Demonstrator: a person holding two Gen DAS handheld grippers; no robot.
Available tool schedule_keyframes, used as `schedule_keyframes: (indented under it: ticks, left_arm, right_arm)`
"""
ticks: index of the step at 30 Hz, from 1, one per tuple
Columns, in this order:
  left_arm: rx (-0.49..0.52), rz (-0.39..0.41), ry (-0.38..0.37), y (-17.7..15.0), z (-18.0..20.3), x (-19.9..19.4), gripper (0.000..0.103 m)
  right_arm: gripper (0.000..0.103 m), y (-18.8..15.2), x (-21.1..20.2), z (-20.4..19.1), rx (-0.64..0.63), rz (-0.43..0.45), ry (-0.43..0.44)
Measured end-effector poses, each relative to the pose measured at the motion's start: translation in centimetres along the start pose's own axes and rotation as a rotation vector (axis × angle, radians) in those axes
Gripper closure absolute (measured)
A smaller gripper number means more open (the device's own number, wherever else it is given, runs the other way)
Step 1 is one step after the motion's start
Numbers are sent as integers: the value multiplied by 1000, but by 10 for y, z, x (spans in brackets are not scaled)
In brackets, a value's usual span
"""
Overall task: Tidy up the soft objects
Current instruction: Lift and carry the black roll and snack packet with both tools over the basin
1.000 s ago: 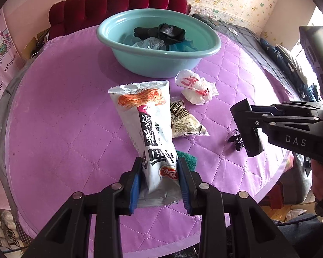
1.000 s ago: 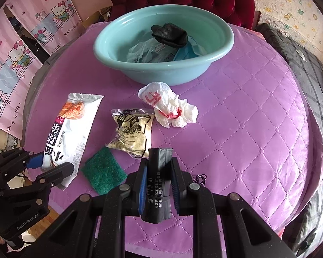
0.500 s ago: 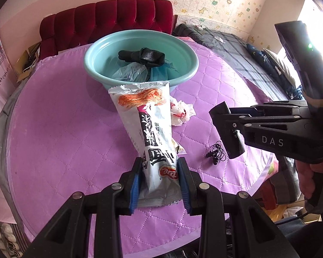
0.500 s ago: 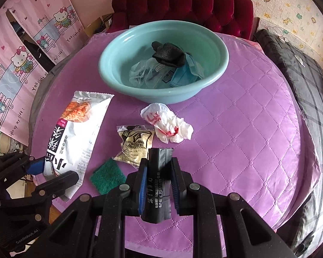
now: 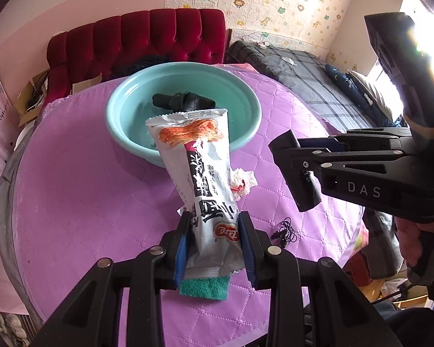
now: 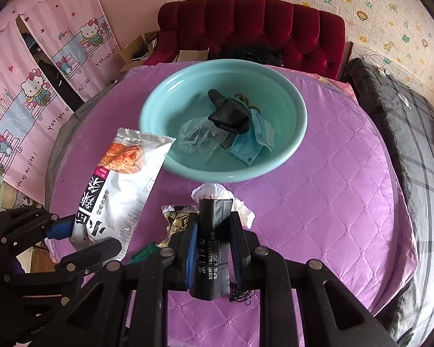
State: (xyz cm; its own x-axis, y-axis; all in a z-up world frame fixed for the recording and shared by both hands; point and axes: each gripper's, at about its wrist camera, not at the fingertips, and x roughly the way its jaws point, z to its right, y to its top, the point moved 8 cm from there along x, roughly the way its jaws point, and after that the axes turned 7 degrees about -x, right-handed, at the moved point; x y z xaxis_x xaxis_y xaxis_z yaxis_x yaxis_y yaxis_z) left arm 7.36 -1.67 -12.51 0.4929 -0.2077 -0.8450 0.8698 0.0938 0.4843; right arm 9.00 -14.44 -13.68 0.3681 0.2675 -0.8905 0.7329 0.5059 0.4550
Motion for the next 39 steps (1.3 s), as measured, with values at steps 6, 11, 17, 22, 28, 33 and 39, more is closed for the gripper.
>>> schedule_keyframes:
  ticks: [6,11,17,22,28,33,39]
  left_arm:
    - [14,6,3,21,-4,3,68]
    - [7,14,10,41,-10,9,68]
    - [2,17,15,63,-18,18,68]
    - [5,18,24,82,-25,28,68]
    - [-8,6,21,101,-35,43,68]
    - [-24,-8,24,117,-45,58,68]
    - [-29,-30,28,130,-54,77,68]
  right_arm:
    - [83,25,2,10,-3,15,-1]
    - [82,47,7,18,-9,19,3]
    - [82,71,18,30,-5,23,9]
    - [82,93,29,38,-18,24,2]
    - [82,114,42,48,-20,27,-5]
    - [82,132,58,57,-18,26,-12]
    - [82,145,77,65,-2,17,-10]
